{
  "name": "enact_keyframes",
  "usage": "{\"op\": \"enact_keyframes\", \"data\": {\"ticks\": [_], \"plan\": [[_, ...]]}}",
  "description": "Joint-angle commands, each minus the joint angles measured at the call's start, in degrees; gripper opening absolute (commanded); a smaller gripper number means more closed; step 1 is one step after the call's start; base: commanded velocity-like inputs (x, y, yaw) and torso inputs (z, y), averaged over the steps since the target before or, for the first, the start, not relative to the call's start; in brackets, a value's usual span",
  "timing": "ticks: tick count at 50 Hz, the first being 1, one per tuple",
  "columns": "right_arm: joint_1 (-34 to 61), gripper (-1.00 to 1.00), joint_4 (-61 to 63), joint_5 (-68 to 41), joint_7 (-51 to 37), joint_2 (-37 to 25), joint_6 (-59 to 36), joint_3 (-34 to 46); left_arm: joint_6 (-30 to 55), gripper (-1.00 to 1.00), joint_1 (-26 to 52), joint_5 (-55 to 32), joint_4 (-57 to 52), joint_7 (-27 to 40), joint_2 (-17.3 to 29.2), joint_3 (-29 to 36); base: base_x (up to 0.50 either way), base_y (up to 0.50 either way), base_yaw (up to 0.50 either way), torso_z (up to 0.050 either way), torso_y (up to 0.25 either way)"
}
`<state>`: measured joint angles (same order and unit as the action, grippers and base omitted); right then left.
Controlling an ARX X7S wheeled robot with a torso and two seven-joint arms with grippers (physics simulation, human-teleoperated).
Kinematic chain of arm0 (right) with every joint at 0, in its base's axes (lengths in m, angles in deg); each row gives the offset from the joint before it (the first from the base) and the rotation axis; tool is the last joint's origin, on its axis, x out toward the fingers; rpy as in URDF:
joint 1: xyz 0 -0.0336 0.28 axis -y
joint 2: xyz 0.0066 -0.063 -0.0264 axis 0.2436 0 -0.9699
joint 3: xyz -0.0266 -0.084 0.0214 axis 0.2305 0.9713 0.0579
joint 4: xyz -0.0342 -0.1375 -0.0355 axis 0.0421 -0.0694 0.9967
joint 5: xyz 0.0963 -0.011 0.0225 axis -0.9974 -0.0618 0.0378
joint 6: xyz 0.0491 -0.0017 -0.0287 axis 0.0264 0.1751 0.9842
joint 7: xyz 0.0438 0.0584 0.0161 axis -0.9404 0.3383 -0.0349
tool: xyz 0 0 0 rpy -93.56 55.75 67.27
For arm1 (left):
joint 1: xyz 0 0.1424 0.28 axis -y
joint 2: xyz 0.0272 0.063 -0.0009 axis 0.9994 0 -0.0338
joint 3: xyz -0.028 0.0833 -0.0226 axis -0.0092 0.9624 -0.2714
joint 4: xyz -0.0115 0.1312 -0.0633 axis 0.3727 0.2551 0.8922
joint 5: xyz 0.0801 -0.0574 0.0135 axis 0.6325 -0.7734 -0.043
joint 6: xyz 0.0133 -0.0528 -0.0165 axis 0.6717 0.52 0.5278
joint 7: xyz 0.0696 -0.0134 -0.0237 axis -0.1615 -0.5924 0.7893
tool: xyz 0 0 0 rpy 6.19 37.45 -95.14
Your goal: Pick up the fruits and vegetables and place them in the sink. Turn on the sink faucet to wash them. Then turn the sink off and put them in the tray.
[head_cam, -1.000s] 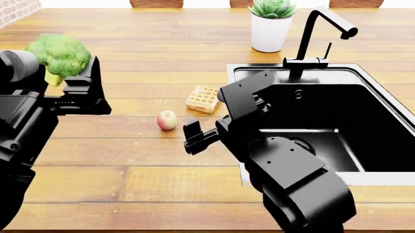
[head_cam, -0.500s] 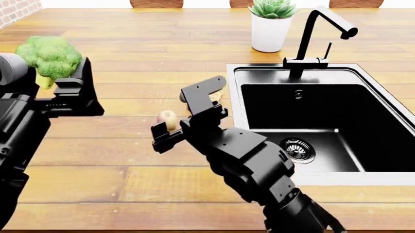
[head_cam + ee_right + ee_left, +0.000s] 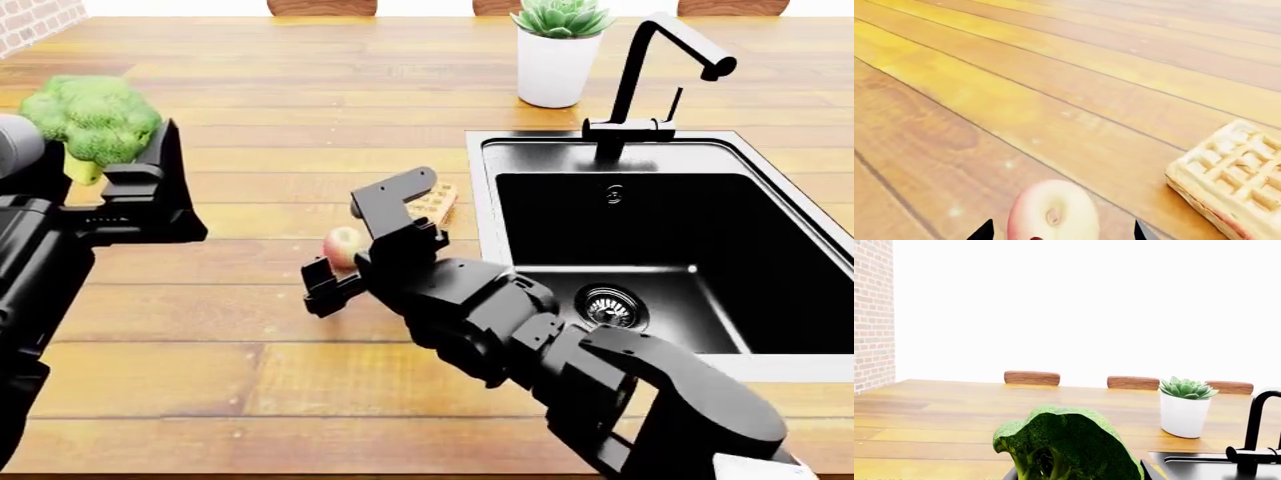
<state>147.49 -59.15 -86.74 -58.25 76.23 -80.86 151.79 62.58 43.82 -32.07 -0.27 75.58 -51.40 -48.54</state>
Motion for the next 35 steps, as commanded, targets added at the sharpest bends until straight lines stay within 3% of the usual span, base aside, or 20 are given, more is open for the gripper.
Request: {"op": "enact_keyframes", "data": {"ticks": [1,9,10,30,35], "plan": [[3.09,1.00,-6.32,-10.00,-0.38,0.01,5.76,10.68,-1.06,-1.00,-0.79,-1.54,0.25,0.82,0.94,-0.71,0.00,0.00,0.00,0.000,0.000],[2.31,1.00,-6.08,-10.55,-0.01,0.02,4.72,10.79,-2.29,-1.00,-1.45,-1.41,0.53,0.74,1.34,-0.42,0.00,0.00,0.00,0.000,0.000],[2.19,-1.00,-5.94,-10.65,0.12,0.02,4.64,10.77,-2.57,-1.00,-1.64,-1.24,0.59,0.63,1.37,-0.35,0.00,0.00,0.00,0.000,0.000],[3.49,-1.00,-3.93,-12.05,0.65,-0.17,8.83,10.00,-4.93,-1.00,-3.46,-0.48,1.08,0.52,2.01,0.45,0.00,0.00,0.00,0.000,0.000],[5.65,-1.00,22.24,-10.87,-10.55,-14.33,10.73,8.81,-5.04,-1.00,-3.96,-1.16,0.73,1.03,2.00,0.01,0.00,0.00,0.00,0.000,0.000]]}}
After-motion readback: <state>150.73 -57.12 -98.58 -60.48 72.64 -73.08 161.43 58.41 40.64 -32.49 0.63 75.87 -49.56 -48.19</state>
